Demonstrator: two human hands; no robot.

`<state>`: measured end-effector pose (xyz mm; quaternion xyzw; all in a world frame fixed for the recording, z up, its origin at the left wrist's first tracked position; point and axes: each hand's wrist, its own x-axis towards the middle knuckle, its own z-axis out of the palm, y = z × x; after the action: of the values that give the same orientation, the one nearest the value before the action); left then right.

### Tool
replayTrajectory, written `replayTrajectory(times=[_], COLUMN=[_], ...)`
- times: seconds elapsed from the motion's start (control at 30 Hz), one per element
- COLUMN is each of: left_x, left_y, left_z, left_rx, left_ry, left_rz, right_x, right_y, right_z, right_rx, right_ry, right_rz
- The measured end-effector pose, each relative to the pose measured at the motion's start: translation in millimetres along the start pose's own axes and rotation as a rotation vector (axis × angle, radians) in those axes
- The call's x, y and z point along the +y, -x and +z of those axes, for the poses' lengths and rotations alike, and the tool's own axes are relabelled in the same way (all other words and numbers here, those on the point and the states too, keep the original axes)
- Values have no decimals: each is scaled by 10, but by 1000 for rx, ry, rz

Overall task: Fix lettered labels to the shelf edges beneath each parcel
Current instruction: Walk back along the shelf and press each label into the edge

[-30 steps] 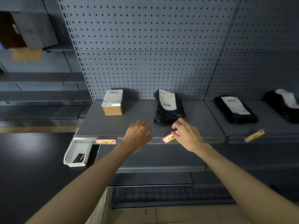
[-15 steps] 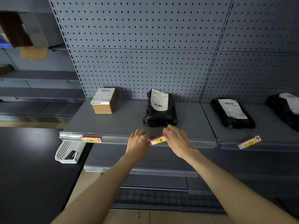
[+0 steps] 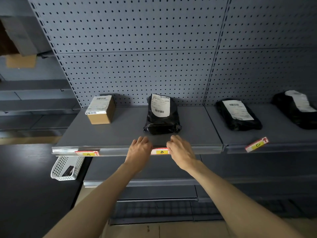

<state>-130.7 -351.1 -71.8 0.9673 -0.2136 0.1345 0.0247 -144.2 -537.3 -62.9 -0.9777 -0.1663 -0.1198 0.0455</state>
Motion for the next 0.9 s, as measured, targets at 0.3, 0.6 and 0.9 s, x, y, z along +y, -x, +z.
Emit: replayTrajectory(times=[0.3, 0.6, 0.9], left_x=[262, 1467, 3061], left_y=[-207, -762, -1100], left_z=[-447, -654, -379], left_rx=[58, 147, 106], left_ry=[63, 161, 201], left_rz=[101, 141, 89], right_x=[475, 1781, 3109], right_y=[330, 955, 1441], right_z=[-460, -1097, -1246], right_rx=[107, 63, 13], right_ry=[30, 142, 106], right_rz=[80, 250, 221])
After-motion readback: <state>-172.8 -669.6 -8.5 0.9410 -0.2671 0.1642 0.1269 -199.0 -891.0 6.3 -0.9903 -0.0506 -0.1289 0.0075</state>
